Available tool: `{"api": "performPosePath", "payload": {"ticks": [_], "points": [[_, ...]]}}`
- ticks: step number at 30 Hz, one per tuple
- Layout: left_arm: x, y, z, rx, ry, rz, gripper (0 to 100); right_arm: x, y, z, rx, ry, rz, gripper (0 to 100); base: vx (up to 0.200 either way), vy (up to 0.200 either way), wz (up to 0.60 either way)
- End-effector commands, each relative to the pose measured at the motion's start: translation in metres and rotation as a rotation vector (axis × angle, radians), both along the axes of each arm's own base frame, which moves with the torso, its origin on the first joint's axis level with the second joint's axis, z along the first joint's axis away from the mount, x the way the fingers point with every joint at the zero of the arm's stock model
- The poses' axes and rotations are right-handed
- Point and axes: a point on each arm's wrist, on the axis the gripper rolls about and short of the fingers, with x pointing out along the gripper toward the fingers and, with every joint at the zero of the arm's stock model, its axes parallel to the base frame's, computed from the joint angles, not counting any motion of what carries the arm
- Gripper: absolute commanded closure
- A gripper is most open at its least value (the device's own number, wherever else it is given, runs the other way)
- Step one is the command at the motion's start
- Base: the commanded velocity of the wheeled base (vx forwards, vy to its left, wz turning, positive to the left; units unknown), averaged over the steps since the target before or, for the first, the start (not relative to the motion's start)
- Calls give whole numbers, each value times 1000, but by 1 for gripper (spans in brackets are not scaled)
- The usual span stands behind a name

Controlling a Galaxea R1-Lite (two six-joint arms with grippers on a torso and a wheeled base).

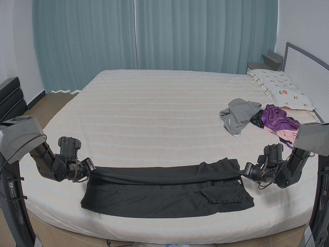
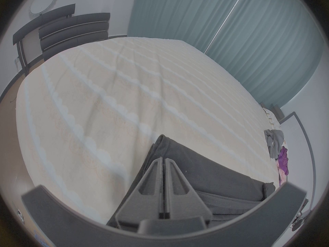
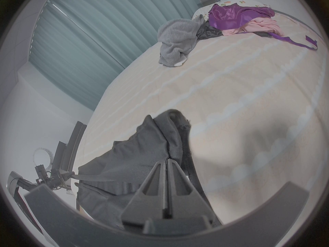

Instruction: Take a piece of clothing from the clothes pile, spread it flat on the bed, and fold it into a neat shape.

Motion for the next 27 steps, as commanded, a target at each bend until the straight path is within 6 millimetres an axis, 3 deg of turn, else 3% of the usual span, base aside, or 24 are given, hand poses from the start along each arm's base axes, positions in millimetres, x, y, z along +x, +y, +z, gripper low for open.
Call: {"api": "performPosePath", "payload": {"ticks": [1, 6, 7, 10, 15, 19, 22, 27], "points": [[-8, -1, -12, 0, 31, -1, 100, -6, 1, -16, -6, 41, 6, 100, 0, 0, 0], [-13, -1, -15, -1, 45, -2, 100, -9, 2, -17, -8, 46, 8, 100, 0, 0, 0], [-14, -1, -16, -1, 51, -2, 0, -10, 3, -16, -11, 46, 16, 0, 0, 0, 0], [-14, -1, -15, -1, 49, -2, 0, -10, 3, -15, -14, 39, 21, 0, 0, 0, 0], [-12, 1, -7, -7, 20, 9, 0, -4, 4, 10, 12, -47, 13, 0, 0, 0, 0], [-3, 3, -1, -18, -18, 24, 0, 4, 5, 19, 54, -77, -16, 0, 0, 0, 0], [11, 3, 4, -34, -58, 40, 0, 13, 5, 15, 85, -79, -42, 0, 0, 0, 0], [31, -1, -21, -39, -43, 43, 0, 28, 2, -4, 115, -53, -94, 0, 0, 0, 0]]}}
